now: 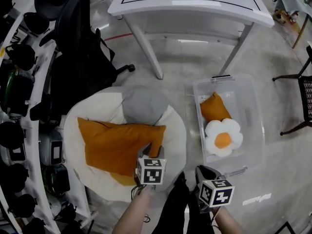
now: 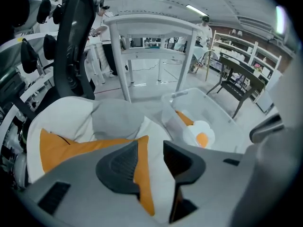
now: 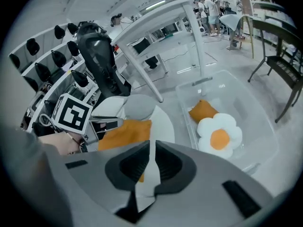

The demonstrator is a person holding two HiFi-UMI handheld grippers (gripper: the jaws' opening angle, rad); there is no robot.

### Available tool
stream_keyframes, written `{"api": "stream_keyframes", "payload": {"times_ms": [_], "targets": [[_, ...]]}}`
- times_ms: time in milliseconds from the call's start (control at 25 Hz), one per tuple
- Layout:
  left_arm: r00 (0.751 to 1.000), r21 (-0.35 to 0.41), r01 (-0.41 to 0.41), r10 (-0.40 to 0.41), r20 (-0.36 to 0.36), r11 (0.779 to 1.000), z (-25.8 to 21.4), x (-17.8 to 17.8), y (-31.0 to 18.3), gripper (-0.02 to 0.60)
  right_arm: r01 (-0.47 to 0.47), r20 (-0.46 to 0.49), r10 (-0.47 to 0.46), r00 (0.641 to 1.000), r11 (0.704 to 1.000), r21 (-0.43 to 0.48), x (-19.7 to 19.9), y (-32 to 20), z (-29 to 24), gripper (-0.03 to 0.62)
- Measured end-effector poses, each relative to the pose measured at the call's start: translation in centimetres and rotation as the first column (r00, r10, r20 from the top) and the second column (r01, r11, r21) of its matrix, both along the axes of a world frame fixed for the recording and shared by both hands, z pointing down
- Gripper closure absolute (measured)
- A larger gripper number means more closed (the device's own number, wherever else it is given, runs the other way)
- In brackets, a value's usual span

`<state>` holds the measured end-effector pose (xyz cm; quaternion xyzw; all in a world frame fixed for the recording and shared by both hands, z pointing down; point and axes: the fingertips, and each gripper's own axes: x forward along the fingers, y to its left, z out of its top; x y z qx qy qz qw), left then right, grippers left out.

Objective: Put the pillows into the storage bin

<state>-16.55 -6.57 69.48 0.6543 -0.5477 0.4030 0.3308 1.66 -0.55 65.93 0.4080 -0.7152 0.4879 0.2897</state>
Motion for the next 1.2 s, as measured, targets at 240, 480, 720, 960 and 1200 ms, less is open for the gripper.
{"api": "stream_keyframes", "payload": {"times_ms": [240, 480, 720, 960, 1200], "targets": [[0.996, -0.069, -0.082, 0.085, 0.036, 0.994, 3.9, -1.4, -2.1, 0.410, -0.066, 0.008, 0.066, 0.998, 0.998, -0.020, -1.9, -2.3, 3.2, 0.558], [0.985, -0.124, -0.145, 0.155, 0.072, 0.982, 8.0, -1.1, -4.0, 0.386, -0.133, 0.023, 0.134, 0.991, 0.990, -0.043, -1.4, -3.7, 6.8, 0.559], [0.973, -0.170, -0.183, 0.203, 0.112, 0.968, 12.0, -0.6, -5.5, 0.377, -0.171, 0.034, 0.173, 0.984, 0.984, -0.060, -1.2, -4.2, 9.9, 0.559], [0.939, -0.235, -0.268, 0.308, 0.152, 0.934, 15.1, 0.1, -6.3, 0.377, -0.211, 0.055, 0.215, 0.975, 0.975, -0.076, -1.4, -4.4, 11.8, 0.559], [0.853, -0.349, -0.374, 0.466, 0.234, 0.859, 18.8, 0.6, -7.3, 0.364, -0.238, 0.061, 0.243, 0.968, 0.968, -0.085, -0.5, -4.5, 13.3, 0.559]]}}
